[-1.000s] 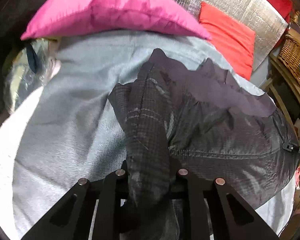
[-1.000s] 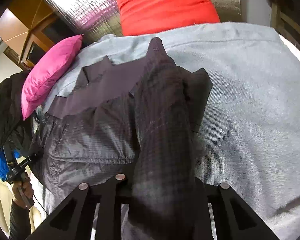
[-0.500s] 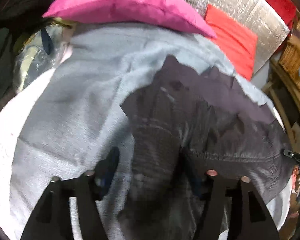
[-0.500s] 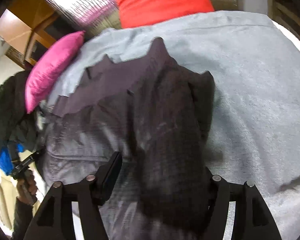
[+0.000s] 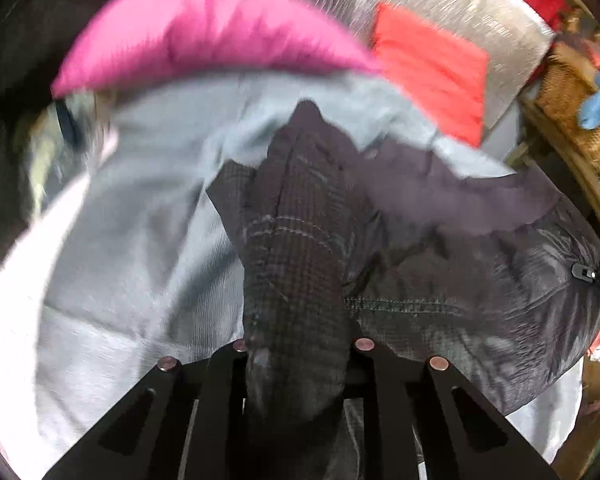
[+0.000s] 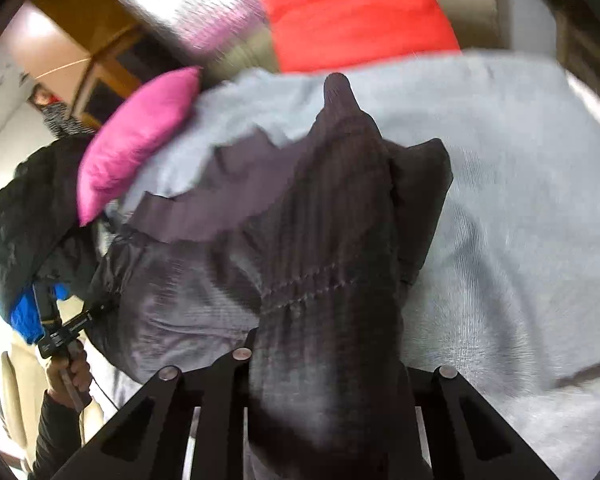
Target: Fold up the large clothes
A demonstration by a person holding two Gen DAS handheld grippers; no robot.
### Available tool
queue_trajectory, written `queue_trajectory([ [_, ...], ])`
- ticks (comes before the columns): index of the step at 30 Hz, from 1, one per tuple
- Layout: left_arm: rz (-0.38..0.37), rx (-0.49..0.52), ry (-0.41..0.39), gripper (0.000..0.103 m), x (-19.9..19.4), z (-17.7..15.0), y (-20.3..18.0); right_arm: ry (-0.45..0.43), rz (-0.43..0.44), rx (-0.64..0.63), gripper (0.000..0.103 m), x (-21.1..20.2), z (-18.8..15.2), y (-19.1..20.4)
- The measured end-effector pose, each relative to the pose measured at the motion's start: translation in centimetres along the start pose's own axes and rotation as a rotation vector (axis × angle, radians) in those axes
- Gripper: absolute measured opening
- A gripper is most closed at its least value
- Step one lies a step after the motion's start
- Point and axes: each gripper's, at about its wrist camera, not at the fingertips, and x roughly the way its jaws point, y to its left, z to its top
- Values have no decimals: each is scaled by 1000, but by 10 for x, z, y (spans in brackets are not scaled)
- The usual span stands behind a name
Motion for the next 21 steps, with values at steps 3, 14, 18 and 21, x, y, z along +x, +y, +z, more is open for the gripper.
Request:
queue_trajectory([
  [3,-11,50,-95,19,-51,-4,-17,-48,-19,-73,22,-42,3,29],
  [14,56,77,90,43,-3,-132,-30,61,-51,65,39,-37,-135,-57],
  [18,143,81,17,61,-21,-131,-29,15,-53,197,68,-35,-160,-89],
  [21,221,95,-49,61,-52,-119,-28,-49,-67,203,68,-66,-154,-88],
])
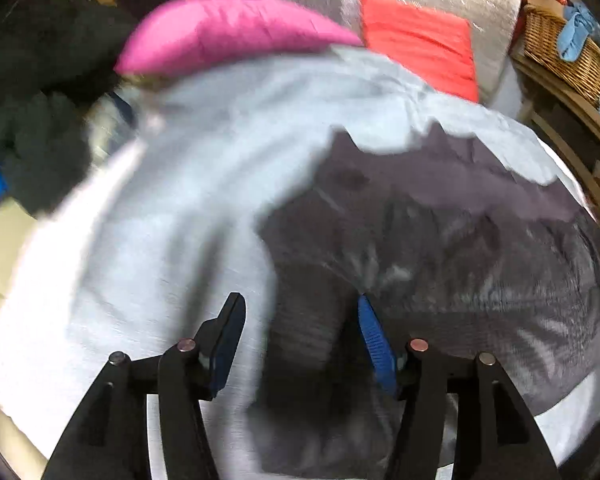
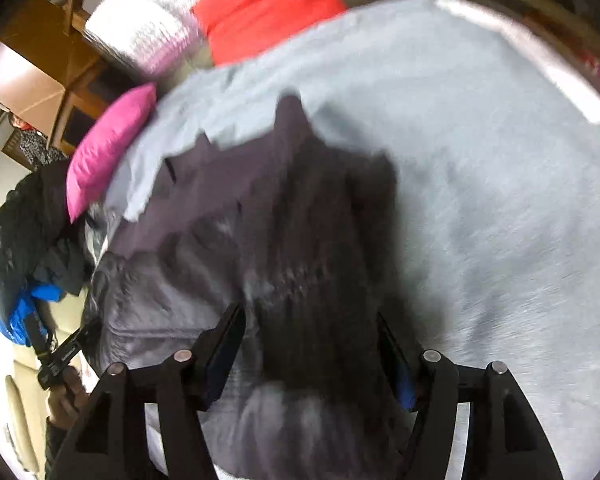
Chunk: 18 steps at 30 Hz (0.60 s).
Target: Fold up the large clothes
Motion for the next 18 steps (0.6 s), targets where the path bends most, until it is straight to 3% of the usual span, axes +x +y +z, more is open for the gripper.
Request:
queue_trajectory([
  [3,33,-19,-62,60,-30,7,7,-84,-10,-24,68,-44,5,12],
  [7,-5,16,-113,61,-50,3,-23,-136,90,-81,68,-70,-3,54],
  [12,-61,43,-110,66,-41,-15,-65,-79,145,-123,69,-30,-24,88],
  [14,-31,35,-57,66,-18,-26,-75,-45,110,-105,69,-4,-35,83],
  [16,27,34,39,66,13,-38,-78,1,23,-94,69,22,-44,68],
  [18,29,12,38,66,23,-46,-75,-29,42,-93,69,27,-48,59],
])
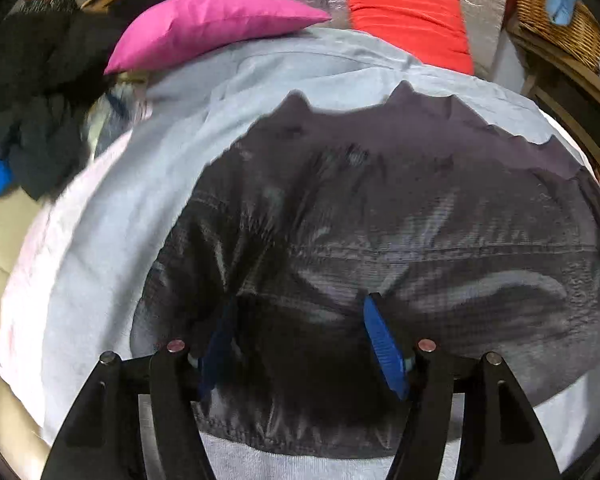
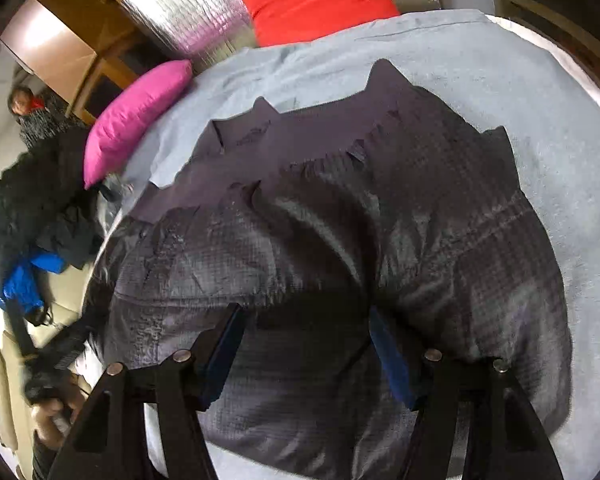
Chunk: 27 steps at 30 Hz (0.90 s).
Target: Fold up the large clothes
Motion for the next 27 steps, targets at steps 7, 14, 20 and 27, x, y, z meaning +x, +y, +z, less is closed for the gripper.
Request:
queue_trajectory([
  [7,18,21,-25,67,-5,3,-5,-43,-49,-32,76,-16,26,19],
  [14,7,36,-15,68,-6,5,-3,36,-77,25,78,12,44,3],
  [20,-15,1,-16,68,-15,22,4,0,-82,-25,78,13,77,13],
  [27,-24,-51,96,68,31,52,21,59,-73,30,78,32,92,-6],
])
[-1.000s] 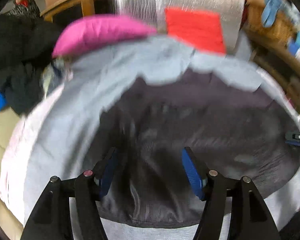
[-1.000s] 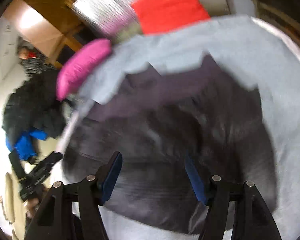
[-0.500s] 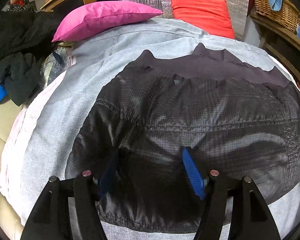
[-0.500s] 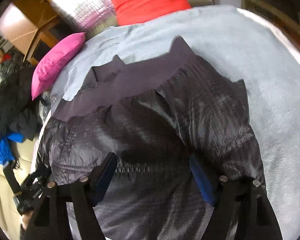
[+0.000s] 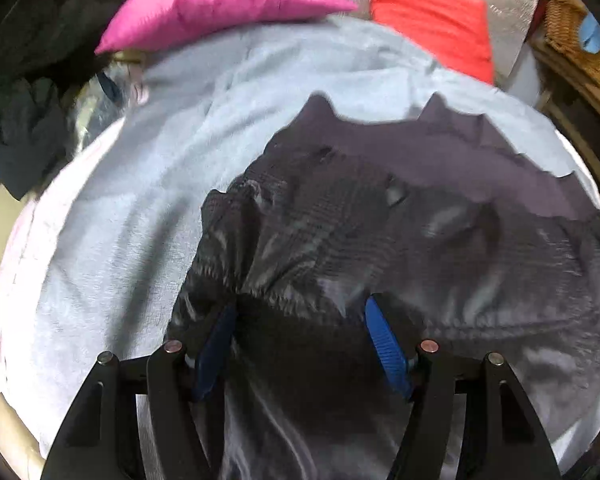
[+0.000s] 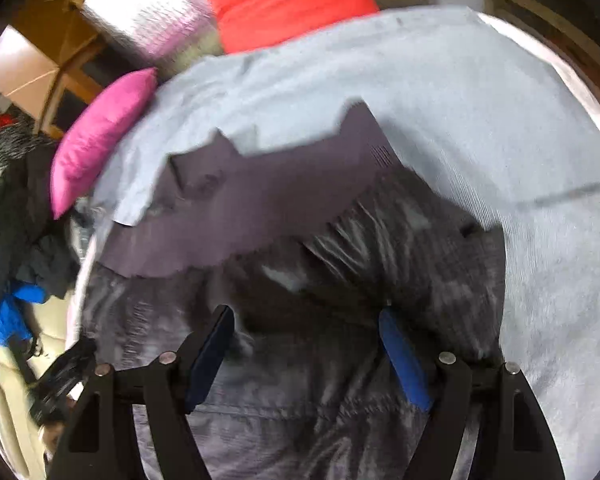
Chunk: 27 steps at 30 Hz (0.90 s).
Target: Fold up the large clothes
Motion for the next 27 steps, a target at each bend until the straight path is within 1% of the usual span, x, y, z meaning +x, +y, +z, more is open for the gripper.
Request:
queue_trajectory([
  [1,4,3,-5,68,1,2,0,-15,6,-7,78,-2,4,0],
  [2,12,6,-7,68,3,3,1,-14,-6,-5,78,0,7,-3],
  [3,14,-1,-3,68,3,5,2,4,-23,2,78,6,9,-10],
  [4,10,-9,-2,68,2,6,2,47,-24,18,78,19,11,-19],
  [5,10,-10,-3,68,0,8,2,60,-12,36,78,28,12,-21],
  [6,10,-6,-15,68,-4,10,3,51,-7,44,78,26,12,-20],
  [7,16,-2,-42,68,-10,13,3,40,7,47,78,20,15,-18],
  [9,48,8,-76,68,-13,21,4,1,50,41,78,8,21,-14],
  [10,58,10,-74,68,-10,24,5,-19,58,38,78,4,24,-13],
  [11,62,7,-36,68,1,29,8,-30,50,27,79,4,29,-13],
  [12,64,-3,3,70,12,32,12,-18,33,23,79,9,30,-16],
  [13,61,-17,37,74,21,34,15,24,10,34,79,22,34,-24],
  [14,36,-43,64,74,27,35,21,45,22,56,79,27,35,-29],
  [15,8,-76,65,74,25,36,27,46,44,85,79,30,37,-34],
  [16,-4,-91,44,74,18,35,30,18,69,113,79,22,36,-35],
  [17,-6,-93,20,74,11,35,33,-5,91,115,79,17,35,-31],
  [18,-10,-88,-12,74,2,32,36,-43,121,89,79,2,33,-26],
  [19,-25,-75,-34,74,-7,28,39,-72,116,52,79,-13,28,-22],
  [22,-61,-59,-66,74,-28,7,45,-99,22,-4,79,-41,5,-21],
  [24,-93,-55,-78,74,-38,-7,50,-91,-39,-24,79,-54,-16,-30],
  [26,-71,-49,-89,74,-46,-19,52,-72,-65,-1,79,-64,-43,-45],
  [27,-59,-55,-117,74,-55,-27,53,-79,-74,26,79,-69,-53,-52],
])
